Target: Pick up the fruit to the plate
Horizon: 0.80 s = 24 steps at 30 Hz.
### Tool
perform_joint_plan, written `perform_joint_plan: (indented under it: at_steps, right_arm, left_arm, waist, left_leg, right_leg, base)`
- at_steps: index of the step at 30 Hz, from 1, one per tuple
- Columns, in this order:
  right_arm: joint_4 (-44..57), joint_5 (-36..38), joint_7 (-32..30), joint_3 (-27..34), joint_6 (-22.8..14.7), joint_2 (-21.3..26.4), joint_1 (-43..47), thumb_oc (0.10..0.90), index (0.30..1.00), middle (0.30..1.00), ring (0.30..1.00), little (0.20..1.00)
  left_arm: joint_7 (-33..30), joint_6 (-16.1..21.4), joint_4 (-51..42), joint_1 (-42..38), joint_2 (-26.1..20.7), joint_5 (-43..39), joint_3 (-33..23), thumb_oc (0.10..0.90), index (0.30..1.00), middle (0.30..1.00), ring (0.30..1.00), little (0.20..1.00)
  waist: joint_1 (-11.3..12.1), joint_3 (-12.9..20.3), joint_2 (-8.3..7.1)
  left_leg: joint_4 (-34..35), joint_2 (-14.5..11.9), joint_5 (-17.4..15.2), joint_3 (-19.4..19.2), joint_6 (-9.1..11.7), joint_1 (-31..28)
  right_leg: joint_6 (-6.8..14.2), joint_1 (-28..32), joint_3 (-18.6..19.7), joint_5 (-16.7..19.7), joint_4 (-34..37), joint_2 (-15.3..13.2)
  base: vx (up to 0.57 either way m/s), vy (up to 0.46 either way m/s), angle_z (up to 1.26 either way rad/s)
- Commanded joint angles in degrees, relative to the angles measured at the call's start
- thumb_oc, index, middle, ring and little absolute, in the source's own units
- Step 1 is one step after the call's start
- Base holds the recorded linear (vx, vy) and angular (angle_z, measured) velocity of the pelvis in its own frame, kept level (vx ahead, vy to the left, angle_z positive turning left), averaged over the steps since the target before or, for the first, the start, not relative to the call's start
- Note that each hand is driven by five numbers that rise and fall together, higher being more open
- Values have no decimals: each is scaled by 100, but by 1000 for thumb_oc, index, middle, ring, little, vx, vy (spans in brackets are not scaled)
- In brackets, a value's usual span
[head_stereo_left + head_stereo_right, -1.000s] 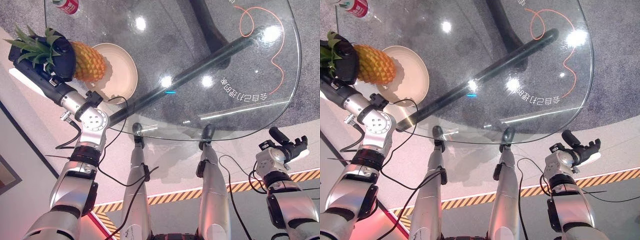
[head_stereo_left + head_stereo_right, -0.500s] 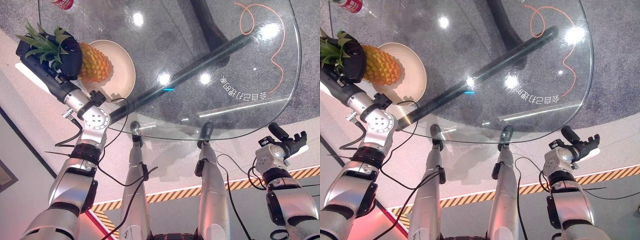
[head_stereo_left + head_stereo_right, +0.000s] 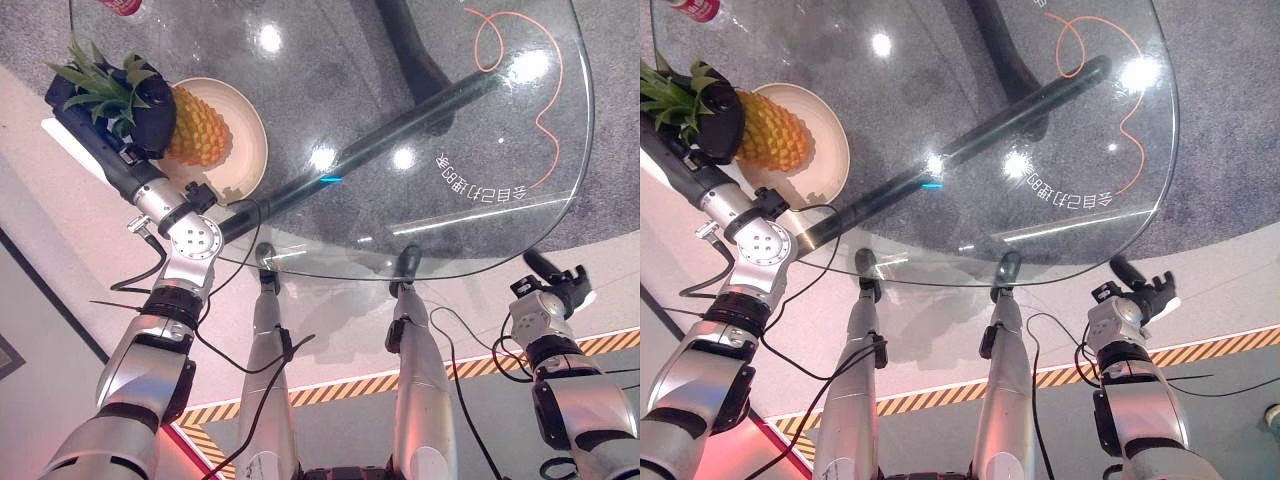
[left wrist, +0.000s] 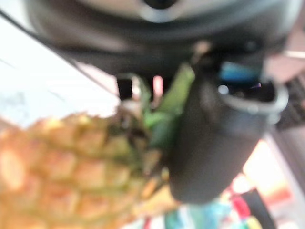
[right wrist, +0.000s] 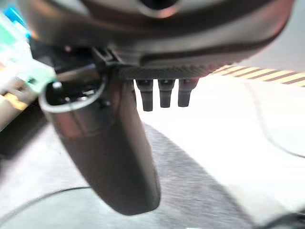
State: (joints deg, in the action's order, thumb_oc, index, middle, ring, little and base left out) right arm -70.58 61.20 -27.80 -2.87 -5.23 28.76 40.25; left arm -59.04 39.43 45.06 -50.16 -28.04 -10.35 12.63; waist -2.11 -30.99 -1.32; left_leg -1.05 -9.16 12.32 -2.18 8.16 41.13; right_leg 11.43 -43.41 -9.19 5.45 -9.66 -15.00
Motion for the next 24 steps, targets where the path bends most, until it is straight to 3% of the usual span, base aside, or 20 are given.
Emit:
perform_joint_plan:
  at_steps: [1,7,11,13,16,24]
  right_arm:
    - [-348,175,132,-26,193,158,-279,800,900,900,900,900]
    - [-396,94,183,-22,196,198,-283,800,900,900,900,900]
    - [-294,56,119,-16,122,198,-217,800,900,900,900,900]
    - [-252,36,68,-30,86,189,-189,800,900,900,900,900]
    - [-222,22,-32,-23,-18,184,-168,800,900,900,900,900]
    - [-186,6,-146,-27,-92,196,-94,800,900,900,900,900]
  left_arm:
    - [-27,585,-39,-780,-430,465,-213,155,347,347,347,255]
    - [-65,525,-37,-784,-412,528,-184,180,368,368,368,280]
    - [-30,539,-12,-814,-438,481,-196,336,502,502,502,436]
    - [-29,545,5,-821,-445,475,-183,353,516,516,516,453]
    - [-9,595,32,-801,-434,451,-179,446,596,596,596,546]
    - [121,673,92,-766,-416,326,-168,446,596,596,596,546]
  waist:
    - [201,120,-206]
    - [204,120,-214]
    - [186,120,-226]
    - [188,120,-241]
    - [193,120,-243]
    - [191,120,-224]
  left_leg:
    - [-416,-73,-437,10,52,72]
    - [-417,-73,-490,21,58,-10]
    - [-411,-61,-446,27,48,49]
    - [-404,-60,-448,33,49,48]
    - [-397,-44,-449,45,45,52]
    - [-417,-21,-457,46,39,87]
  right_leg:
    - [-44,28,-216,219,-79,239]
    - [-24,104,-214,184,-81,248]
    - [-30,54,-201,244,-43,250]
    - [-33,61,-197,247,-27,261]
    - [-35,62,-187,258,-5,263]
    - [-35,23,-175,279,5,265]
  base:
    - [0,0,0]
    - [0,0,0]
    - [-8,2,0]
    - [0,0,0]
    - [0,0,0]
    - [0,0,0]
